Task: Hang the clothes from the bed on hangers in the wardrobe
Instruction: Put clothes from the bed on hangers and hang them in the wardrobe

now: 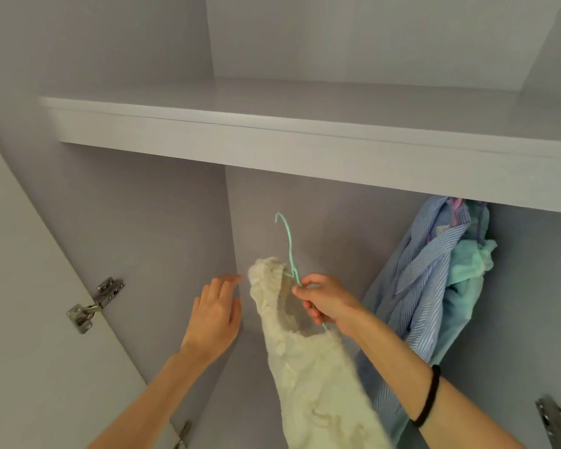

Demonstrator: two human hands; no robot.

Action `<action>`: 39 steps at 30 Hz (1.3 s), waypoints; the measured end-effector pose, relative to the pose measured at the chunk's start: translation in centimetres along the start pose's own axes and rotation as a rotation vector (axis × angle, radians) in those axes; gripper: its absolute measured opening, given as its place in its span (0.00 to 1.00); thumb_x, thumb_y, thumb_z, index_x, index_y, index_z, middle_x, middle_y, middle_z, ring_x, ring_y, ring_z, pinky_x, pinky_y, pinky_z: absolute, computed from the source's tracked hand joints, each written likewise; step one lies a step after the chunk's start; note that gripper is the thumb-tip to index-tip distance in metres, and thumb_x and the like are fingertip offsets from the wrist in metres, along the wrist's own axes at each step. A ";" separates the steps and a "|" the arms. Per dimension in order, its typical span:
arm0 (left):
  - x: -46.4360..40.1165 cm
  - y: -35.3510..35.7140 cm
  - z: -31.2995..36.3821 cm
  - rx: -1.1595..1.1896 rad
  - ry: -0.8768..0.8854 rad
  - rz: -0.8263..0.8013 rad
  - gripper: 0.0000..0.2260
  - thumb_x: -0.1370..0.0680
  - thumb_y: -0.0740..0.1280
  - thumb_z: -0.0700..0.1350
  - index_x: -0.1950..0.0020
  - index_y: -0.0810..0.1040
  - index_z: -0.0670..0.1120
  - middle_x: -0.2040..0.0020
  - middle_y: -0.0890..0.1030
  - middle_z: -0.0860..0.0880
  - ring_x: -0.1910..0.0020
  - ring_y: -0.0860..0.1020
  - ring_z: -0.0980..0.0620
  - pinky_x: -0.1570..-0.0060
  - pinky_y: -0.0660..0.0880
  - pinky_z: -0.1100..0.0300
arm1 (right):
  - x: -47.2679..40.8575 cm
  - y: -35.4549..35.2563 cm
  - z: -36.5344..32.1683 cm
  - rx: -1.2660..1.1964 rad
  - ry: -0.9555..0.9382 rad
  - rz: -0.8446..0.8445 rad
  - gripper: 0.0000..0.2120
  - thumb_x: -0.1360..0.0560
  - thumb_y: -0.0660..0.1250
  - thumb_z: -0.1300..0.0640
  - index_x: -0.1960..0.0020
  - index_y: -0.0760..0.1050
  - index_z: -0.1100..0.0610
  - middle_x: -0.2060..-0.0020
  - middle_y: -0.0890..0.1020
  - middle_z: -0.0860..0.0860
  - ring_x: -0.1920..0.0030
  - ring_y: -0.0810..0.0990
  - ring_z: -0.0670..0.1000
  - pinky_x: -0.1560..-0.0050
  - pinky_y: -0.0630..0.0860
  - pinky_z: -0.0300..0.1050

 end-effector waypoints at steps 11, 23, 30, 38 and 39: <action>5.5 -3.4 -5.7 0.026 -0.073 -0.157 0.29 0.26 0.47 0.69 0.44 0.73 0.49 0.51 0.75 0.55 0.55 0.74 0.54 0.54 0.69 0.62 | 1.2 4.7 -0.4 0.414 -0.478 0.066 0.18 0.30 0.70 0.46 0.74 0.69 0.49 0.79 0.71 0.41 0.74 0.67 0.43 0.68 0.61 0.38; 26.3 -12.4 -4.9 -0.117 -0.670 0.256 0.17 0.31 0.57 0.69 0.60 0.70 0.56 0.73 0.72 0.60 0.75 0.71 0.58 0.73 0.65 0.65 | 4.5 16.9 2.6 0.594 -0.795 -0.483 0.22 0.31 0.56 0.35 0.59 0.78 0.51 0.62 0.78 0.41 0.57 0.76 0.42 0.50 0.73 0.41; 42.1 -18.4 -0.6 -0.098 -1.131 0.590 0.25 0.31 0.66 0.67 0.64 0.73 0.45 0.74 0.74 0.51 0.72 0.71 0.53 0.67 0.70 0.53 | 12.7 28.1 3.7 0.773 -1.177 -0.861 0.43 0.33 0.45 0.24 0.34 0.69 0.53 0.40 0.72 0.45 0.37 0.66 0.45 0.37 0.51 0.29; 60.6 -23.3 7.2 -0.206 -1.513 0.914 0.31 0.37 0.58 0.75 0.66 0.73 0.45 0.73 0.75 0.52 0.72 0.74 0.52 0.66 0.73 0.51 | 28.8 40.6 6.5 0.722 -1.550 -1.187 0.38 0.30 0.52 0.27 0.33 0.69 0.54 0.49 0.76 0.46 0.50 0.73 0.48 0.46 0.71 0.45; 63.0 -23.7 8.7 -0.242 -1.565 0.940 0.30 0.38 0.58 0.75 0.66 0.73 0.46 0.73 0.75 0.53 0.72 0.74 0.53 0.66 0.72 0.52 | 31.6 41.9 7.5 0.700 -1.588 -1.211 0.37 0.29 0.51 0.28 0.36 0.72 0.55 0.52 0.77 0.47 0.53 0.75 0.50 0.50 0.74 0.47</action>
Point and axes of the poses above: each hand's wrist, its own x-axis away from the middle knuckle, its own y-axis out of the palm, z = x × y, the point moved 3 cm from there along -x, towards the middle knuckle
